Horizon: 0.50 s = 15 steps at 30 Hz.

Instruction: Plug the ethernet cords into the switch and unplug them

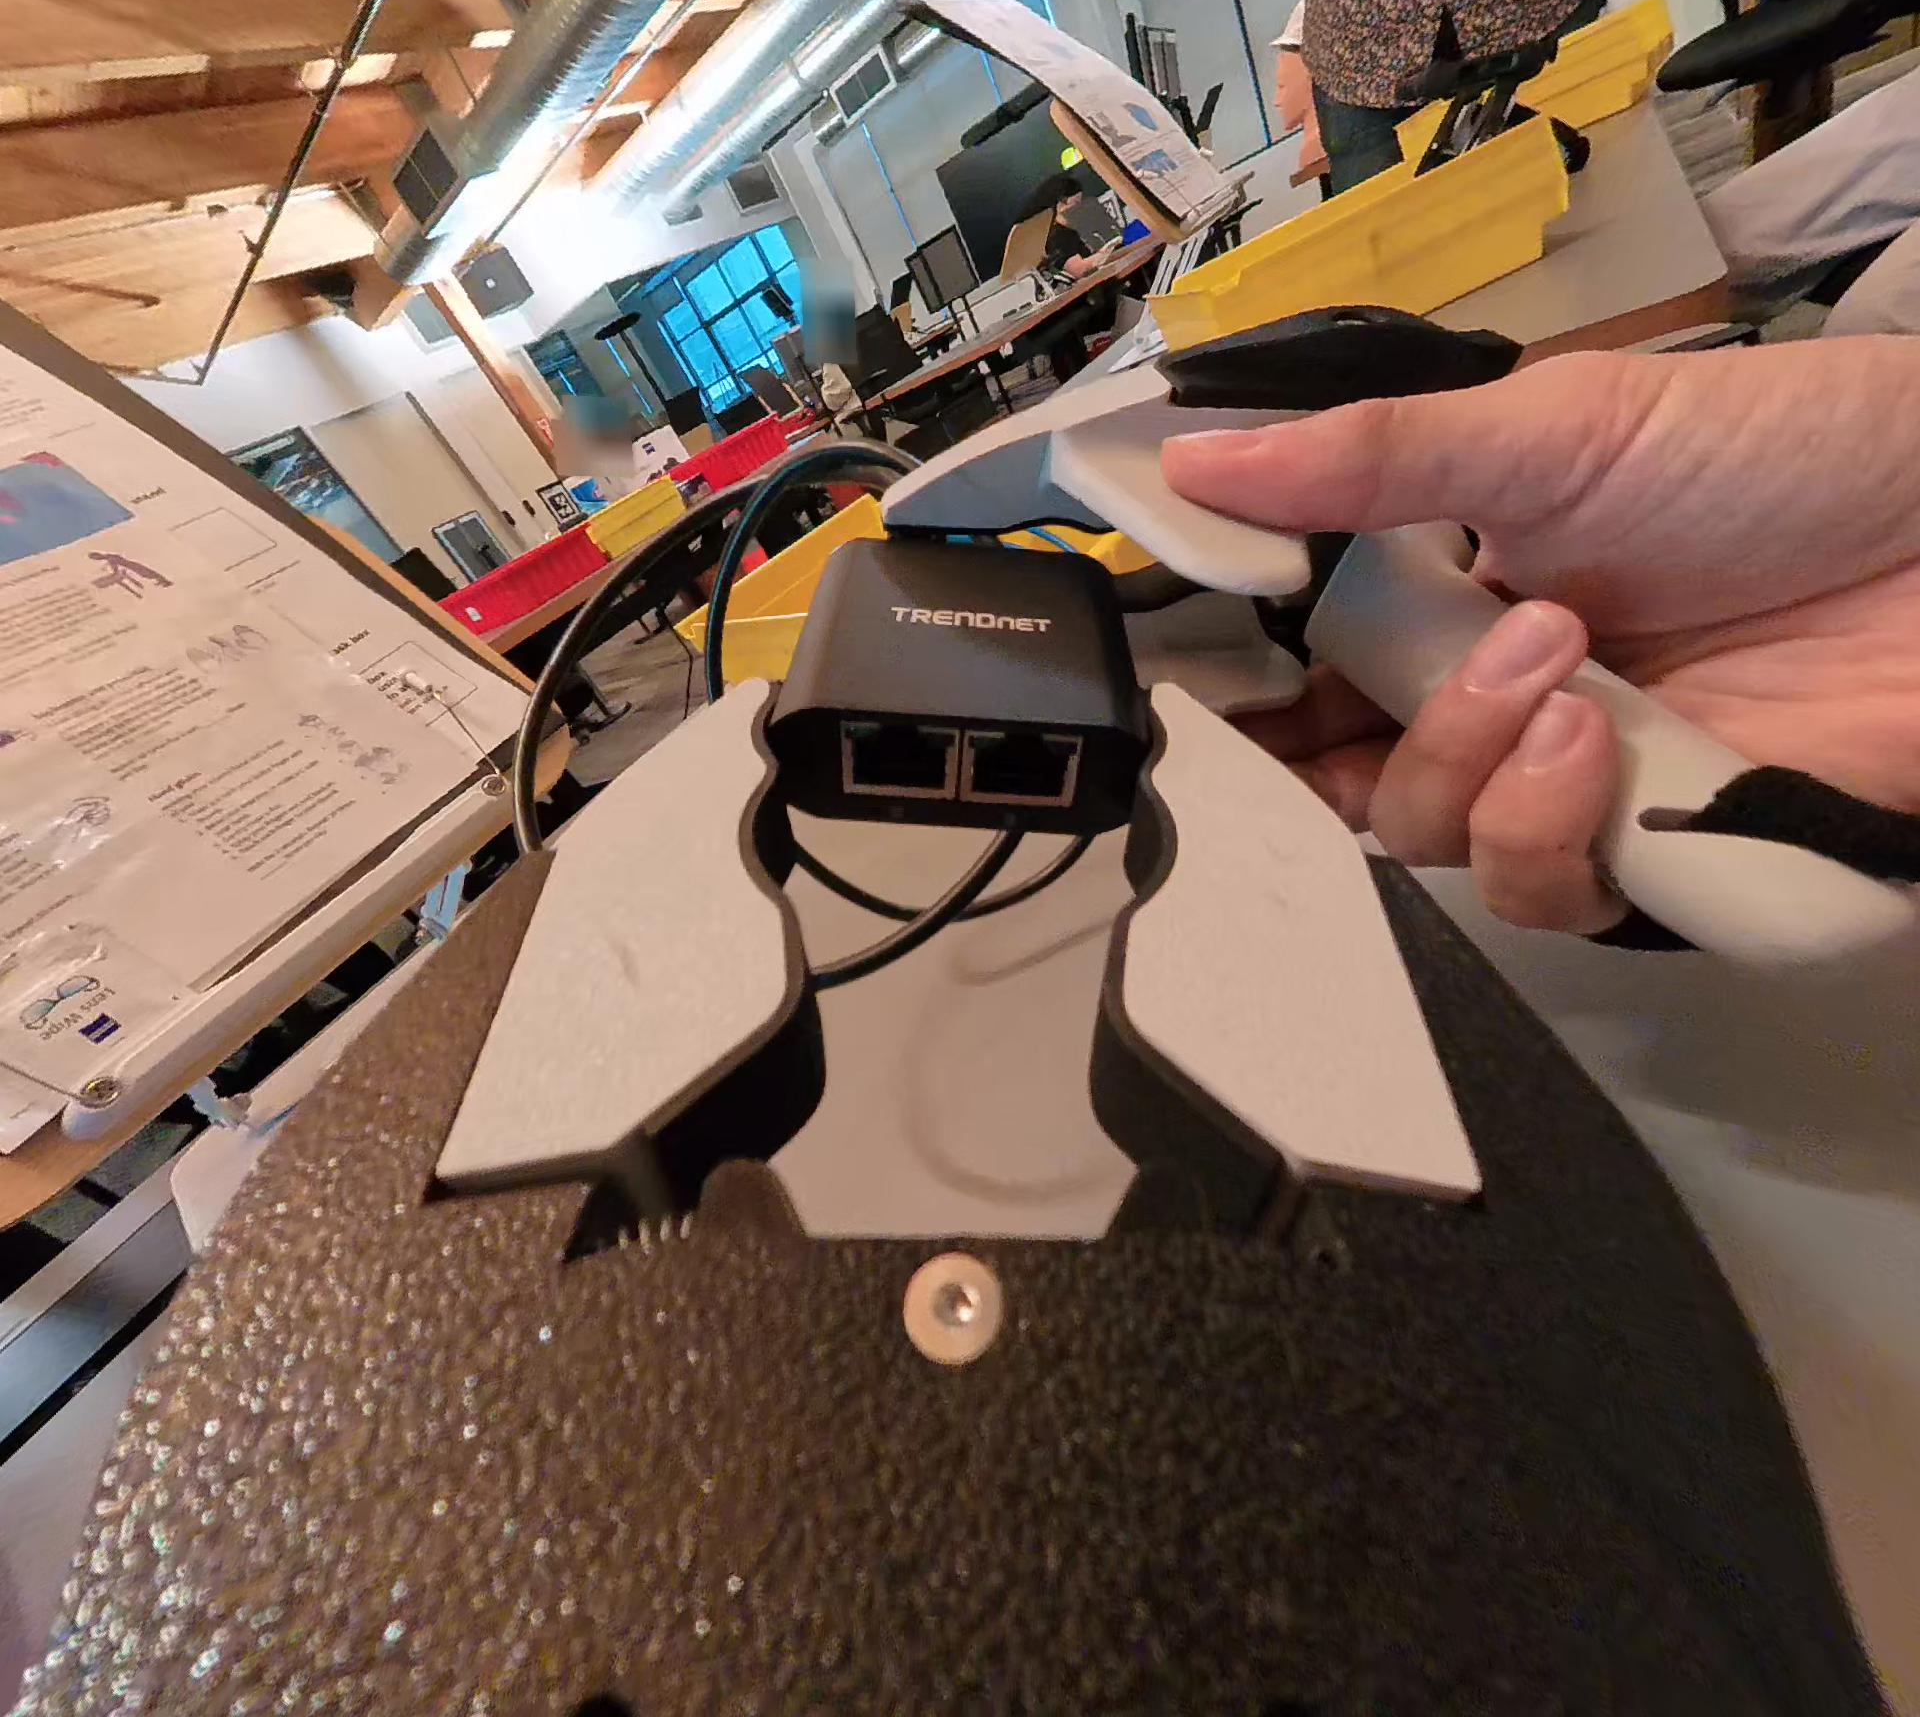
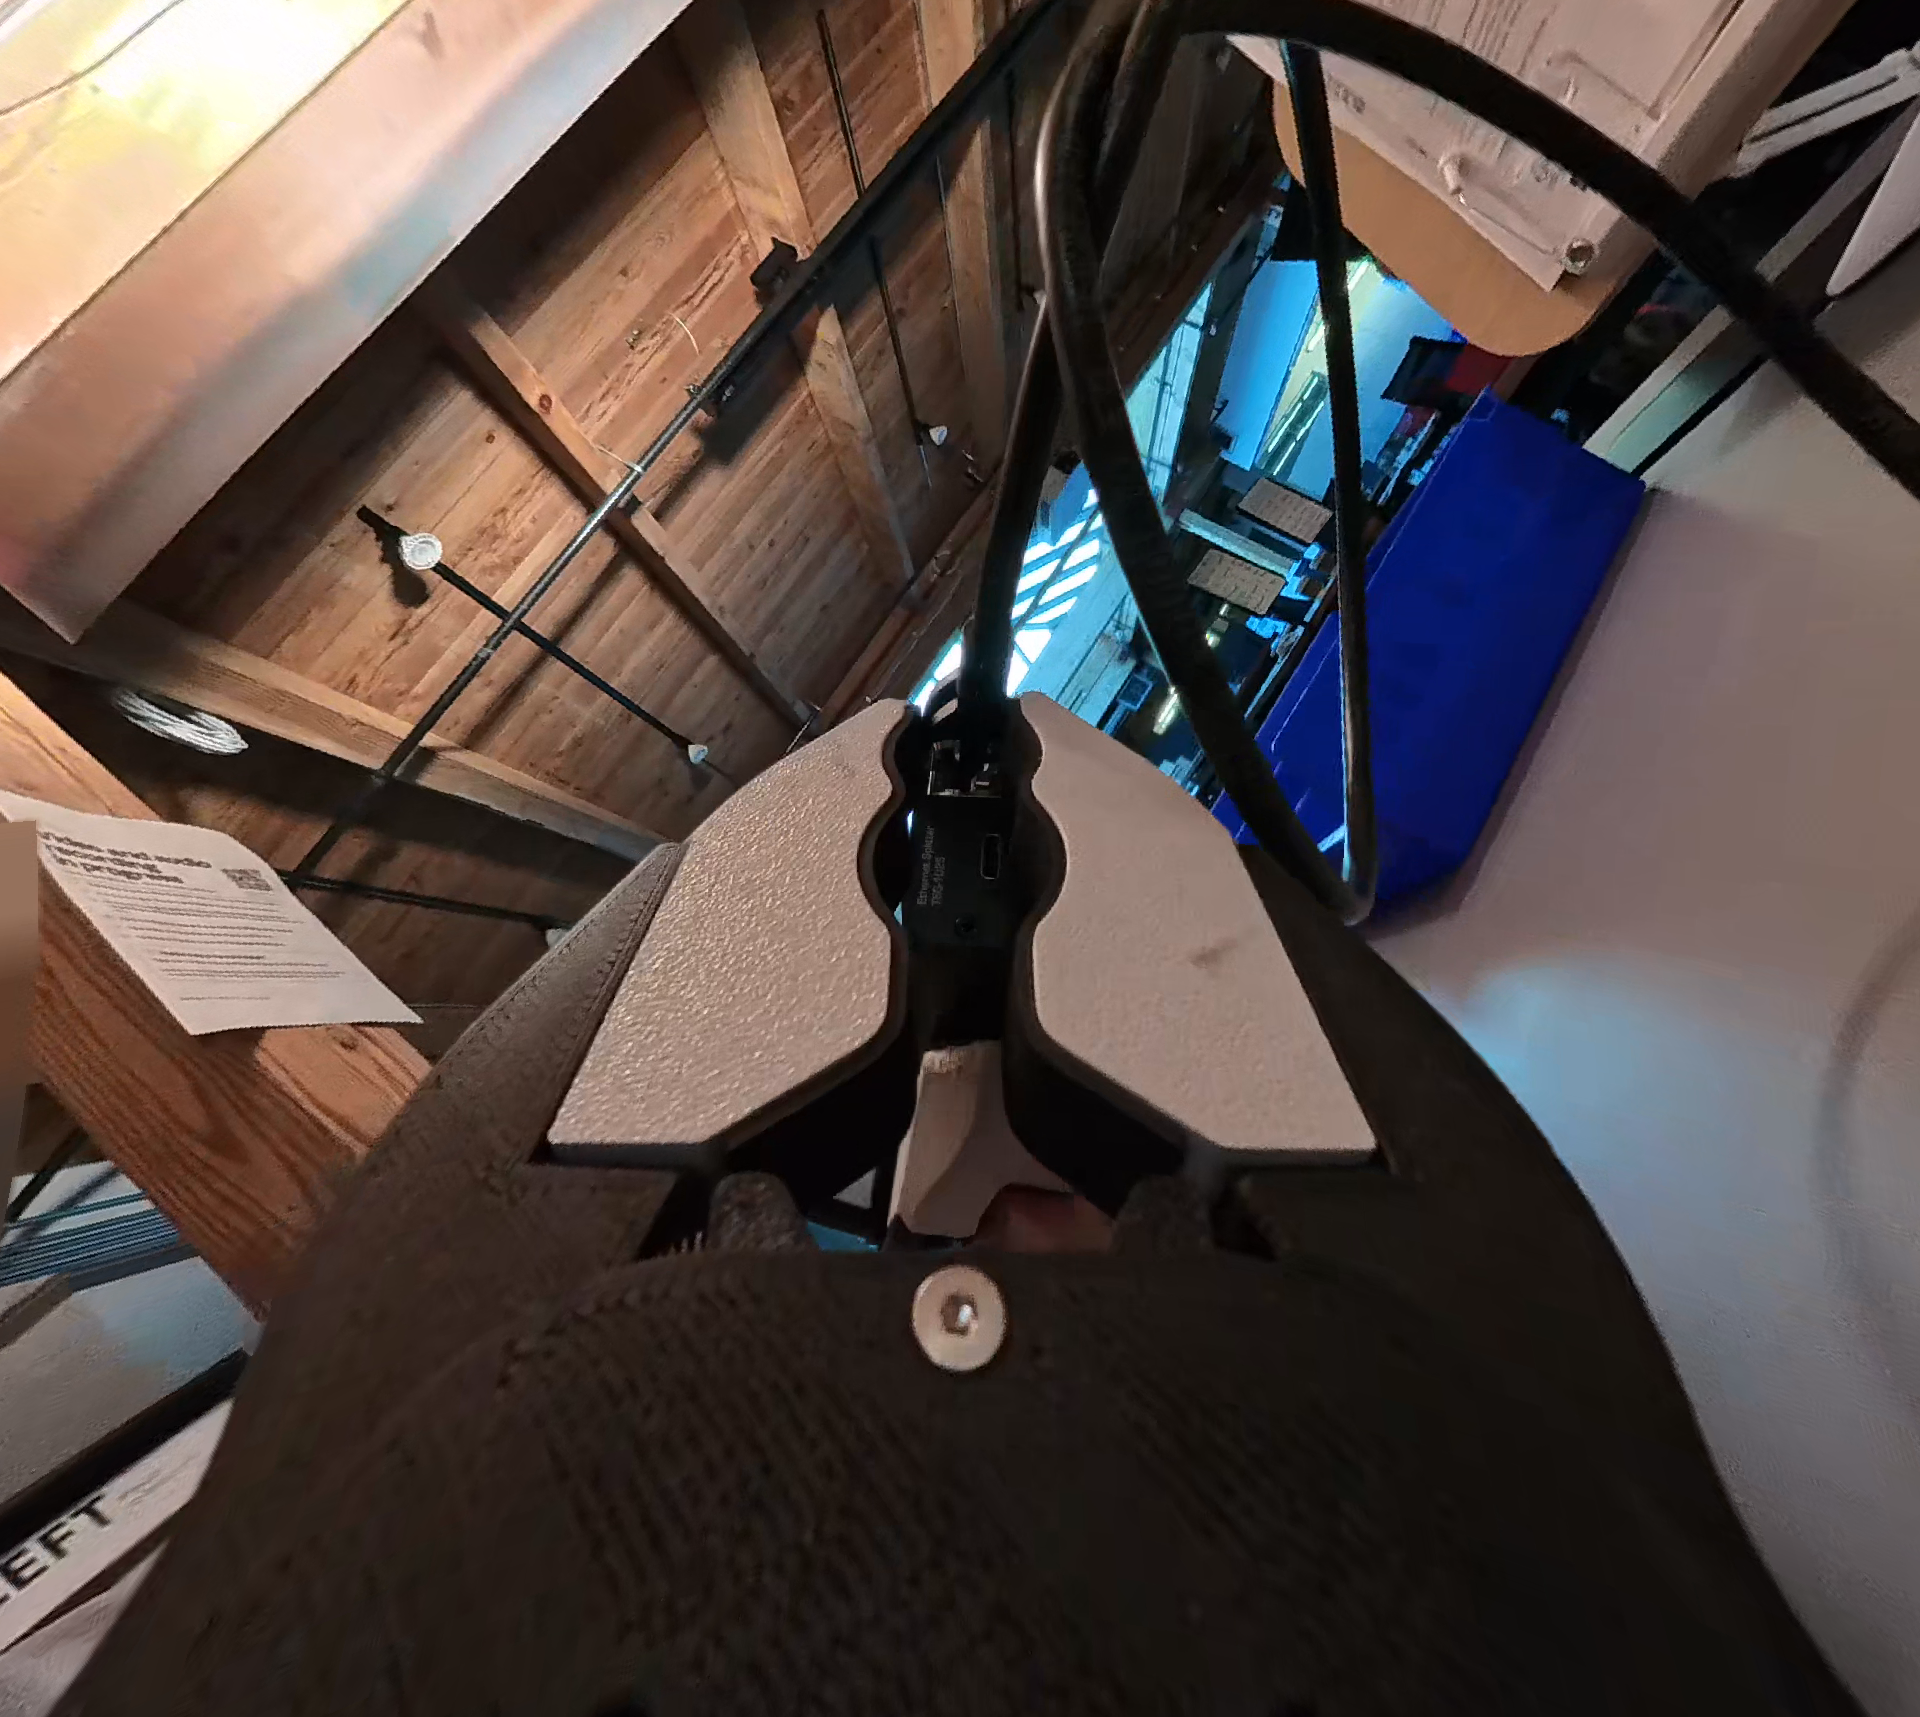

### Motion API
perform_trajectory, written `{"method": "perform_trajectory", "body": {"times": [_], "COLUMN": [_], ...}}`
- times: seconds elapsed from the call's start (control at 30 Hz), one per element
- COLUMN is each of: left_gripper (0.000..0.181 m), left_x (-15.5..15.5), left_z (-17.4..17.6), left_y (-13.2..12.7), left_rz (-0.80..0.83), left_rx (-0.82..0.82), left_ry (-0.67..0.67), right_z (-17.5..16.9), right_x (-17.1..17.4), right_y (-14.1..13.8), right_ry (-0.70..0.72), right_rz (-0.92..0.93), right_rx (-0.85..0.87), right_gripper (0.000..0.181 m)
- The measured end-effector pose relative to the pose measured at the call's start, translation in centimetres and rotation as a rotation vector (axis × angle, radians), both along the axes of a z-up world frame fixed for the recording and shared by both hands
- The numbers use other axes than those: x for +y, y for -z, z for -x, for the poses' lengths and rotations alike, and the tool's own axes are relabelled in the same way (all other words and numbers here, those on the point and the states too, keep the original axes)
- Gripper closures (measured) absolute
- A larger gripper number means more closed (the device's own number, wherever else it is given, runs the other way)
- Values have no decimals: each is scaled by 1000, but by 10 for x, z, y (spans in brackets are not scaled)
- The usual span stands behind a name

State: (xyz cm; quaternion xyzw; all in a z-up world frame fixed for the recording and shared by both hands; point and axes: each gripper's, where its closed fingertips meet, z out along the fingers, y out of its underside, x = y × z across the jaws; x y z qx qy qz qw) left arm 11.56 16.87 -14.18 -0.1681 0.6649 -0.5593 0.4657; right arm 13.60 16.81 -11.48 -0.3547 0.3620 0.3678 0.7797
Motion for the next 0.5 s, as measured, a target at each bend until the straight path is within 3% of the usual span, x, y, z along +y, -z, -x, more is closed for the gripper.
{"method": "perform_trajectory", "body": {"times": [0.37,0.5], "left_gripper": [120,120], "left_x": [-5,-3], "left_z": [-3,-4], "left_y": [7,7], "left_rz": [-30,-36], "left_rx": [46,46], "left_ry": [-23,-34], "right_z": [-5,-6], "right_x": [-7,-7], "right_y": [8,11], "right_ry": [23,18], "right_rz": [-34,-31], "right_rx": [44,63], "right_gripper": [166,158]}}
